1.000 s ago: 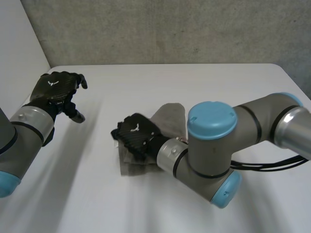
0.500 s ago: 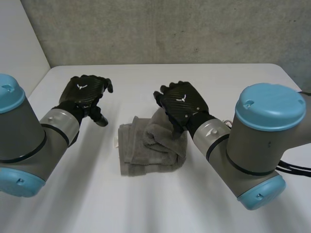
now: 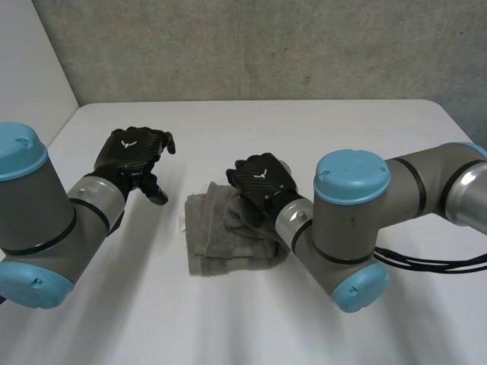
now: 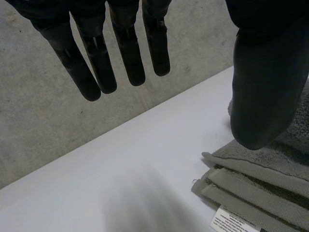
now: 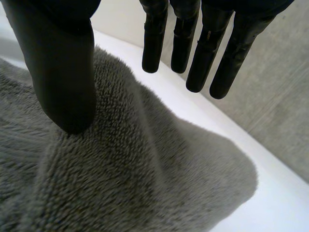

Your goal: Fold the towel.

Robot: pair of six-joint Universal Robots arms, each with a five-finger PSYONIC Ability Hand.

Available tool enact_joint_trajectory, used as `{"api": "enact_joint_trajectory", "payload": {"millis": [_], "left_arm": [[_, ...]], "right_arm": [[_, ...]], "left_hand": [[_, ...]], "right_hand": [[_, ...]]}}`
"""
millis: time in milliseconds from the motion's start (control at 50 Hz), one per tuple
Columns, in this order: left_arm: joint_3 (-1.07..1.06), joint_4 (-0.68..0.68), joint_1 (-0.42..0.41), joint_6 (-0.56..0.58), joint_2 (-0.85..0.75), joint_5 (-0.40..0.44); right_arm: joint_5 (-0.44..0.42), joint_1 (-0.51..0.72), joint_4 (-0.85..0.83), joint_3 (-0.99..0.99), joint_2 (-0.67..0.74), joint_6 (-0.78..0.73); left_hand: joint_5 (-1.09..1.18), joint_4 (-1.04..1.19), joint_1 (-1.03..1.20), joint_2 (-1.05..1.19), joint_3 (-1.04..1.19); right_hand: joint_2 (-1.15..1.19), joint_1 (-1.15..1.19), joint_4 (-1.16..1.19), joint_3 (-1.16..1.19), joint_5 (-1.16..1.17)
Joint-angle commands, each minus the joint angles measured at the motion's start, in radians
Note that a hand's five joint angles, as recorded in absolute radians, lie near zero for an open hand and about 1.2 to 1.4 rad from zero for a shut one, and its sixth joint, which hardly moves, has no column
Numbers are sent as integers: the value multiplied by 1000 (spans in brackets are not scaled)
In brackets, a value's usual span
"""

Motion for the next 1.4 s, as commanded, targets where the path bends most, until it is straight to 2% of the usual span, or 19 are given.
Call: {"api": "enact_joint_trajectory", "payload": {"millis": [20,200,240,260,300,320,340,480,520,720,980,1020,1040,1060,1080,1100,1120,1200,1400], "left_arm": [[0,0,0,-3,1,1],[-5,0,0,-3,1,1],[-5,0,0,-3,1,1],[-5,0,0,-3,1,1],[-5,0,0,-3,1,1],[-5,0,0,-3,1,1],[-5,0,0,-3,1,1],[3,0,3,-3,7,1],[6,0,20,-3,17,1],[8,0,72,-6,76,2],[1,0,76,-26,73,4],[1,0,76,-26,71,6],[3,0,76,-26,68,6],[5,0,76,-26,67,6],[5,0,76,-26,67,6],[5,0,76,-26,65,6],[6,0,76,-27,65,6],[6,0,73,-27,63,4],[3,2,46,-84,53,6]], "right_arm": [[-1,4,55,-47,44,73],[-1,10,55,-50,44,93],[-4,10,55,-61,52,93],[-4,10,55,-61,52,93],[-5,10,55,-63,66,88],[-5,10,55,-63,66,88],[-7,12,55,-64,67,82],[-45,27,46,-66,30,79],[-112,35,49,-61,7,76],[-286,79,58,-18,-2,-34],[-311,109,93,-41,93,-113],[-308,107,93,-43,86,-123],[-308,105,95,-40,78,-126],[-309,104,95,-32,64,-120],[-309,104,95,-32,64,-120],[-309,101,93,-26,38,-116],[-306,99,93,-17,6,-116],[-289,93,92,12,-57,-97],[-110,24,107,137,-203,36]], "left_hand": [[-261,-116,-116,-106,-99],[-261,-116,-116,-106,-99],[-261,-116,-116,-106,-99],[-261,-116,-116,-106,-99],[-261,-116,-116,-106,-99],[-261,-116,-116,-106,-99],[-261,-116,-116,-106,-99],[-261,-116,-116,-106,-99],[-261,-116,-116,-106,-99],[-264,-119,-119,-109,-102],[-264,-119,-119,-109,-102],[-264,-119,-119,-109,-102],[-264,-119,-119,-109,-102],[-264,-119,-119,-109,-102],[-264,-119,-119,-109,-102],[-264,-119,-119,-109,-102],[-264,-119,-119,-109,-102],[-267,-122,-122,-112,-105],[-340,-196,-195,-186,-179]], "right_hand": [[28,10,18,20,6],[43,25,33,34,21],[264,247,254,256,243],[266,248,256,258,244],[724,707,714,716,702],[727,709,717,718,705],[874,856,864,866,852],[875,858,866,867,854],[875,858,866,867,854],[875,858,866,867,854],[875,858,866,867,854],[833,815,823,824,811],[495,478,485,487,474],[44,27,34,36,23],[40,22,30,32,18],[-260,-277,-270,-268,-281],[-335,-353,-345,-344,-357],[-346,-364,-356,-355,-368],[-346,-364,-356,-355,-368]]}}
